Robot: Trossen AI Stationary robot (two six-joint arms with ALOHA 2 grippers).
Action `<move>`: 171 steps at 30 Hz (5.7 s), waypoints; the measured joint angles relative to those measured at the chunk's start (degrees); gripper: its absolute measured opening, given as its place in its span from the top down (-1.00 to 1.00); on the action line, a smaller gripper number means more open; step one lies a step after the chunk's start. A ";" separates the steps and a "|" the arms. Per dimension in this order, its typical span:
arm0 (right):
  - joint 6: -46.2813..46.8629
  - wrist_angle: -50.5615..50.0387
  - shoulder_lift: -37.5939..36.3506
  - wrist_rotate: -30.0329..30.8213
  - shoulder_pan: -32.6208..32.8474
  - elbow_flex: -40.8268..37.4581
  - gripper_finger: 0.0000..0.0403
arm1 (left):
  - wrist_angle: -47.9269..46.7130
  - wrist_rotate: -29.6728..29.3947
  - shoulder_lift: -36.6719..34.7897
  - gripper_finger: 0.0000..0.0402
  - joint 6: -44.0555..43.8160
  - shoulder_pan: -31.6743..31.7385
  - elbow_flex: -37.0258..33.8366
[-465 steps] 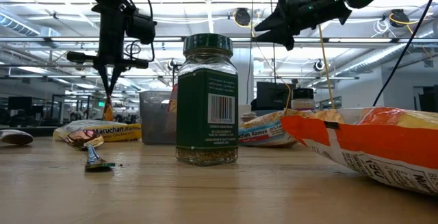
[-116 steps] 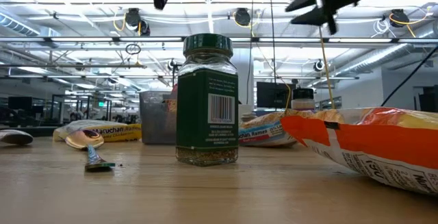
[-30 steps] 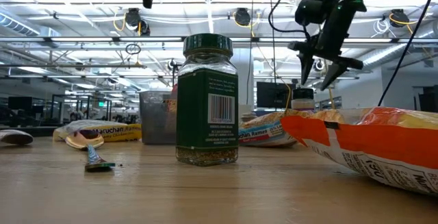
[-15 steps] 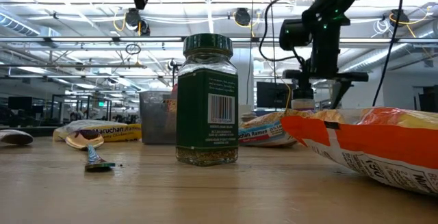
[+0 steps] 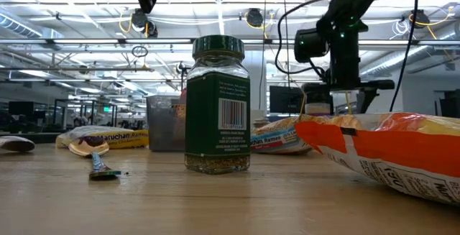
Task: Pick & Place Food Item
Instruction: Put the blue spoon into the white bin
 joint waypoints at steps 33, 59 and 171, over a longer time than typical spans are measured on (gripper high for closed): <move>4.24 14.76 -0.15 -3.24 0.48 -12.37 -0.21 | 0.22 -0.22 0.00 0.71 0.94 0.00 0.00; 2.56 14.57 -0.04 -3.24 0.48 -12.48 0.81 | 0.24 -0.79 0.00 0.71 0.59 0.00 0.00; -39.00 72.15 -26.59 -22.34 7.10 -1.81 1.00 | 12.28 -3.70 44.44 -0.09 -11.43 -9.10 35.28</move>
